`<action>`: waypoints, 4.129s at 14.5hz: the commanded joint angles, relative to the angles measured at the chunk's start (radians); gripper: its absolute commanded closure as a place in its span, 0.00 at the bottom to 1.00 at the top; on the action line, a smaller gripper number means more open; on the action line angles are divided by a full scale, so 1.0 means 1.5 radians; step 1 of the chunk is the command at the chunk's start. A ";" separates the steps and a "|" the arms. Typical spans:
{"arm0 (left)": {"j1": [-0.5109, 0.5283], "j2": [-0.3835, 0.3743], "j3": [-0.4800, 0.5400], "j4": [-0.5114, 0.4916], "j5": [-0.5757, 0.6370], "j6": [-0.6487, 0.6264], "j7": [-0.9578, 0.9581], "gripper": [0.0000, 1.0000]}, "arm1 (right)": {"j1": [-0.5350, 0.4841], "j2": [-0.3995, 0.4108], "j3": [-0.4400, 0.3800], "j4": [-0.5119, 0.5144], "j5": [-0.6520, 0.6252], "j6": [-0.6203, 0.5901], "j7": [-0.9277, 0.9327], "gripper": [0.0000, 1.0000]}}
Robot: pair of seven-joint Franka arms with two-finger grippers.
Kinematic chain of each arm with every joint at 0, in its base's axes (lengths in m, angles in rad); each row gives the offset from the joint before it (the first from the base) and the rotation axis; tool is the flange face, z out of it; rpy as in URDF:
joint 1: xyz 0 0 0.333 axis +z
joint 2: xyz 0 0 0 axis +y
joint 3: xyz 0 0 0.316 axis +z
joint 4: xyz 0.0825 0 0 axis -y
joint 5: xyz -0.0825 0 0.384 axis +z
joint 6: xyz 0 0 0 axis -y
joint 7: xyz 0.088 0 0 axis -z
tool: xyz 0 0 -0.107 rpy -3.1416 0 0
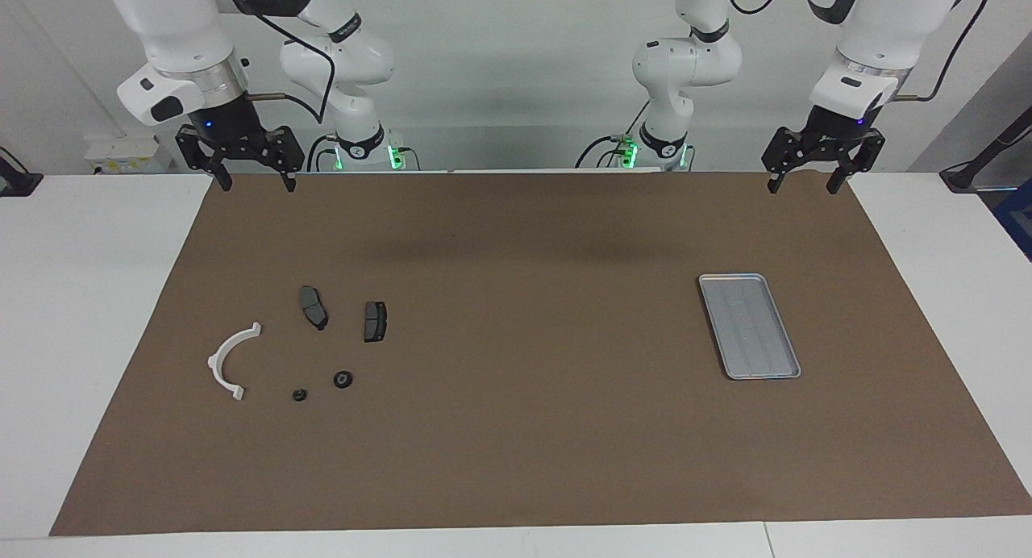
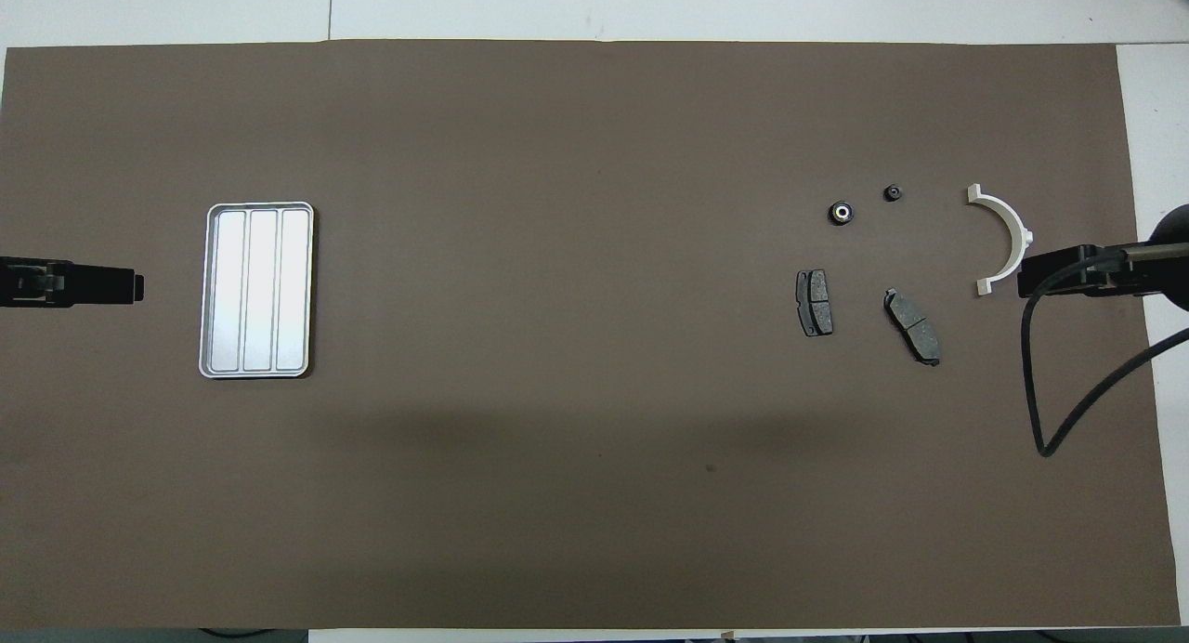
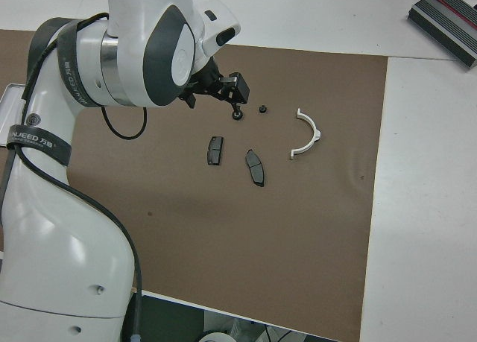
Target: Pick bearing gear from pile to tray
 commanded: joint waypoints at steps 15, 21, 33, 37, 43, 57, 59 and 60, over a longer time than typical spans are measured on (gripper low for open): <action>0.001 -0.010 0.000 -0.012 -0.003 -0.001 0.008 0.00 | 0.027 0.178 0.006 -0.096 -0.006 0.296 0.130 0.00; 0.001 -0.010 0.000 -0.012 -0.003 -0.001 0.008 0.00 | 0.027 0.289 0.006 -0.096 -0.006 0.425 0.186 0.00; 0.001 -0.010 0.000 -0.013 -0.003 -0.001 0.008 0.00 | 0.050 0.423 0.005 -0.015 -0.007 0.494 0.306 0.00; 0.001 -0.010 0.000 -0.012 -0.003 -0.001 0.008 0.00 | 0.051 0.445 0.006 0.008 -0.007 0.495 0.309 0.00; 0.001 -0.010 0.000 -0.012 -0.003 -0.001 0.008 0.00 | 0.041 0.448 0.006 0.007 -0.005 0.496 0.308 0.00; 0.001 -0.010 0.000 -0.012 -0.003 -0.001 0.008 0.00 | 0.035 0.446 0.005 0.023 0.005 0.424 0.321 0.20; 0.001 -0.010 0.000 -0.012 -0.003 -0.001 0.008 0.00 | 0.036 0.447 0.005 0.030 0.005 0.416 0.321 0.23; 0.001 -0.010 0.000 -0.012 -0.003 -0.001 0.008 0.00 | 0.036 0.447 0.005 0.031 0.005 0.415 0.322 0.26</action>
